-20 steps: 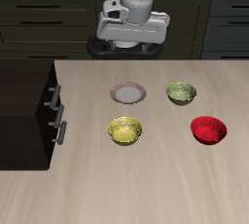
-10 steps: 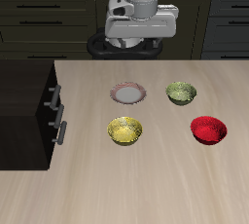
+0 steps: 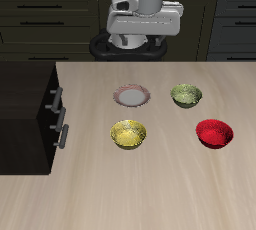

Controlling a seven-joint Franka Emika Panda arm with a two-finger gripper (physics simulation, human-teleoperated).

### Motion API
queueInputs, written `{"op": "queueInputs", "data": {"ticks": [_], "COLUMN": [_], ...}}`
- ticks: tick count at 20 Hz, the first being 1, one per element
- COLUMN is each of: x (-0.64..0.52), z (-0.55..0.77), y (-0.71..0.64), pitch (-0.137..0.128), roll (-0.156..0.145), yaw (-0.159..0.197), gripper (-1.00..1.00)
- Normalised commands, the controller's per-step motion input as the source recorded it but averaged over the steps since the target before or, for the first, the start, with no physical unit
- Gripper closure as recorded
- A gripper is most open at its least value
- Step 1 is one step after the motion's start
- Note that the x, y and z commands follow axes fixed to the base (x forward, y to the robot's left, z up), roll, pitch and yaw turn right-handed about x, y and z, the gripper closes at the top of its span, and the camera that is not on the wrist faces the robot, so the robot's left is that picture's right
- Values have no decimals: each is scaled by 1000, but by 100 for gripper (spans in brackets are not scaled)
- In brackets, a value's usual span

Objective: Place the red bowl on top of the wooden cabinet

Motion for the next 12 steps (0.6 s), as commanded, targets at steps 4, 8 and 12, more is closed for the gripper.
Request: {"op": "queueInputs", "data": {"ticks": [4, 8, 12], "x": [-61, 7, 209], "z": [-45, 133, 25], "y": [30, 64, 33], "pitch": [20, -14, -9], "roll": [-21, 2, 15], "yaw": [-7, -1, -6], "gripper": [-100, -100, -100]}}
